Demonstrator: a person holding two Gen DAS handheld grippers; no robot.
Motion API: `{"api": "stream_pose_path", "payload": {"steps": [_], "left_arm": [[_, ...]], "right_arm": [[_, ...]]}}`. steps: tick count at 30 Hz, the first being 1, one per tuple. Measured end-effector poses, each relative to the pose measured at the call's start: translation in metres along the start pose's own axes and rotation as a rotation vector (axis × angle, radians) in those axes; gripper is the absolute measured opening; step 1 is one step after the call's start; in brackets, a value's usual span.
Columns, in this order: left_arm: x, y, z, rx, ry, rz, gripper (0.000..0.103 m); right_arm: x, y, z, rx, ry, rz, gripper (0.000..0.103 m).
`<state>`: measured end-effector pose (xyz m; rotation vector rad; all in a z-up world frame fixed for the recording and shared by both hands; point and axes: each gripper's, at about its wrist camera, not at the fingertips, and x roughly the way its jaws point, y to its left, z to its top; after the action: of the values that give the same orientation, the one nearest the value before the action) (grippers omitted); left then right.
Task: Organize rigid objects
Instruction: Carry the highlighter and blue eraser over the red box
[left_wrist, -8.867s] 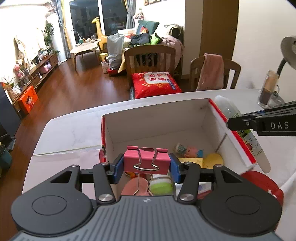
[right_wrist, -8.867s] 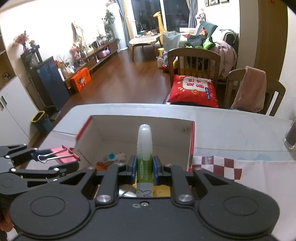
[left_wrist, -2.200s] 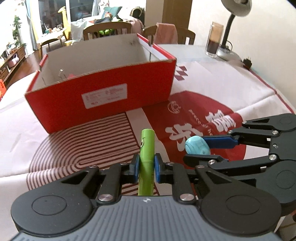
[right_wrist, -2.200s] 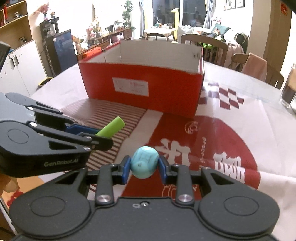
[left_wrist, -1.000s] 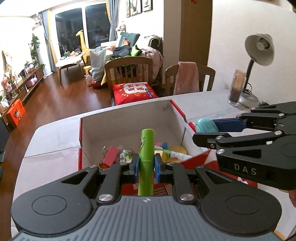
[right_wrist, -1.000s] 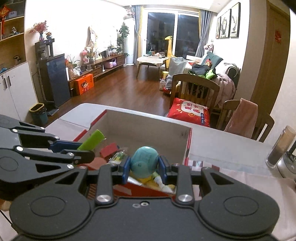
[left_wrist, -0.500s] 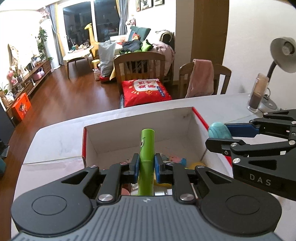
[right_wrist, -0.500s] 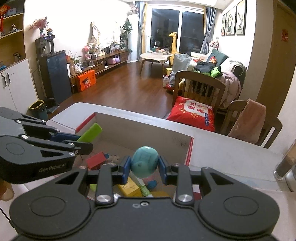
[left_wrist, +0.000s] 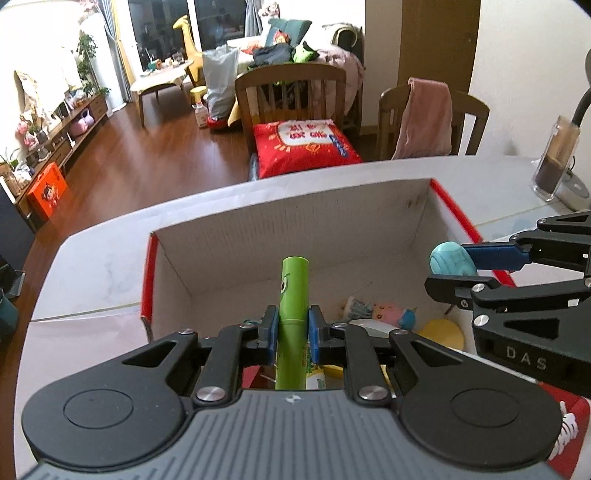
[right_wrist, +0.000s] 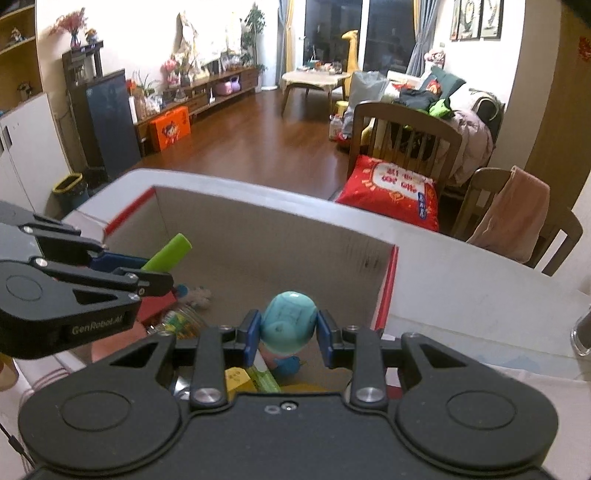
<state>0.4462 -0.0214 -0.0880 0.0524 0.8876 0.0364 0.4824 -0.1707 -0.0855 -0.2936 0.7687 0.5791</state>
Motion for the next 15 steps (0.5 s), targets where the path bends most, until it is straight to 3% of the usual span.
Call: {"api": "stream_pose_path", "payload": {"steps": [15], "left_arm": [[0.053, 0.0, -0.003, 0.023, 0.15, -0.014, 0.016]], "right_arm": [[0.038, 0.013, -0.011, -0.058, 0.137, 0.053, 0.031]]}}
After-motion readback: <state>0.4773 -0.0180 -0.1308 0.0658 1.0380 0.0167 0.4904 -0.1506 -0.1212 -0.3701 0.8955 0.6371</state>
